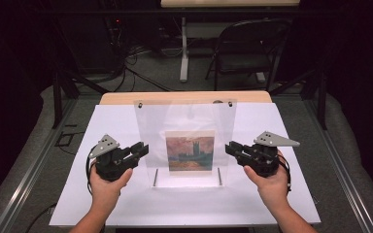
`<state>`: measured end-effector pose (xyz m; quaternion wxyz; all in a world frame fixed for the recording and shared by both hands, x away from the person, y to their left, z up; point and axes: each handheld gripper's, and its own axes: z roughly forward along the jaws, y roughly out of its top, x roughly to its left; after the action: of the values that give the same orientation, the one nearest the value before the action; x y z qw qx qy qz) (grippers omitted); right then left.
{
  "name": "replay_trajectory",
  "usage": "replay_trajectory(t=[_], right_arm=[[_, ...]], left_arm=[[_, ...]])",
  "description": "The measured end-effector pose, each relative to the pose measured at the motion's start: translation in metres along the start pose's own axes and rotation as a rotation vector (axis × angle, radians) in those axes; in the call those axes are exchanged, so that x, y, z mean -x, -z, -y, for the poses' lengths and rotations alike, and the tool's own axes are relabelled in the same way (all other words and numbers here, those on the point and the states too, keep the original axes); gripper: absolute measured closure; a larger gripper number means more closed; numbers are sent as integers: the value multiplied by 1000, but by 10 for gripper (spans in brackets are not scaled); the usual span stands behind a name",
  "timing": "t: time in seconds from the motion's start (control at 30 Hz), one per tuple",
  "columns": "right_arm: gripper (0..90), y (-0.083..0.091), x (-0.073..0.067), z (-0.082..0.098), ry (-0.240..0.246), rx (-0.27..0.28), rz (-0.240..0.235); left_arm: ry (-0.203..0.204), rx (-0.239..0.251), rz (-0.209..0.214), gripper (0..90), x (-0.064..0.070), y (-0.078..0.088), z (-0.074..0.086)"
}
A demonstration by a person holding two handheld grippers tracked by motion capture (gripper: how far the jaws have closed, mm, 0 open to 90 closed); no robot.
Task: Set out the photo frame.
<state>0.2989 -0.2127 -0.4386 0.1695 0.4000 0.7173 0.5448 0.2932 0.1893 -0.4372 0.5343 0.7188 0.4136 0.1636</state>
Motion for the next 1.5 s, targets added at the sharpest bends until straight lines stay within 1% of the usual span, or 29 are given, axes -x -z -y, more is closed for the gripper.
replay_trajectory(t=[0.03,0.23,0.27,0.3,0.33,0.37,0.4,0.43,0.47,0.5,0.53,0.57,0.63,0.67,0.73,0.8,0.9,0.93,0.97,1.0,1.03,1.07,1.1,1.13,1.2,1.23,1.4,1.47,1.5], right_arm=[[737,0,0,0,-7,-1,-6],[693,0,0,1,-12,-1,-16],[654,0,0,2,-6,4,-18],[654,0,0,2,-6,4,-18],[601,1,0,3,-15,5,-18],[601,1,0,3,-15,5,-18],[527,1,0,4,-16,-9,-20],[501,1,1,5,-15,-5,-22],[501,1,1,5,-15,-5,-22],[448,2,2,6,-24,6,-24],[428,2,2,6,-28,7,-21],[408,3,2,7,-31,9,-16],[394,3,2,7,-34,11,-13],[360,3,3,8,-32,9,-11],[344,3,3,9,-30,8,-9],[334,3,2,9,-31,8,-7],[320,6,0,8,-20,20,2],[308,10,-1,7,-13,25,3],[308,10,-1,7,-13,25,3],[296,15,-1,7,-14,26,5],[294,17,-1,8,-9,26,5],[294,17,-1,8,-9,26,5],[290,22,-1,10,2,29,13],[288,25,0,11,9,25,22],[287,31,1,14,13,18,41],[287,34,3,17,12,16,54],[285,48,13,27,-25,23,90],[285,53,17,32,-50,20,107],[285,55,19,34,-60,19,111]], left_arm=[[2,-3,1,711,0,-1,0],[6,-5,13,658,1,-1,0],[9,-8,21,640,1,0,0],[9,-8,21,622,1,0,0],[14,-16,26,595,2,-1,1],[14,-16,26,577,2,-1,1],[8,-26,25,558,3,-1,2],[8,-31,25,536,4,-2,2],[8,-31,25,519,4,-2,2],[-5,-42,21,501,5,-3,3],[-5,-42,21,482,5,-3,3],[-20,-47,7,454,7,-3,4],[-26,-50,8,408,8,-3,4],[-34,-52,4,386,9,-3,4],[-47,-59,-1,369,10,-3,5],[-47,-61,-2,359,10,-2,5],[-51,-59,-13,346,9,2,5],[-56,-57,-18,344,8,6,5],[-56,-57,-18,343,8,6,5],[-59,-48,-23,342,6,12,5],[-55,-43,-25,341,5,15,5],[-55,-43,-25,341,5,15,5],[-49,-41,-32,341,1,23,6],[-49,-41,-32,341,1,23,6],[-23,-46,-38,341,-6,32,9],[-21,-53,-45,341,-7,34,10],[9,-69,-83,341,-15,42,22],[17,-68,-88,341,-17,44,25],[36,-61,-101,341,-21,48,31]])
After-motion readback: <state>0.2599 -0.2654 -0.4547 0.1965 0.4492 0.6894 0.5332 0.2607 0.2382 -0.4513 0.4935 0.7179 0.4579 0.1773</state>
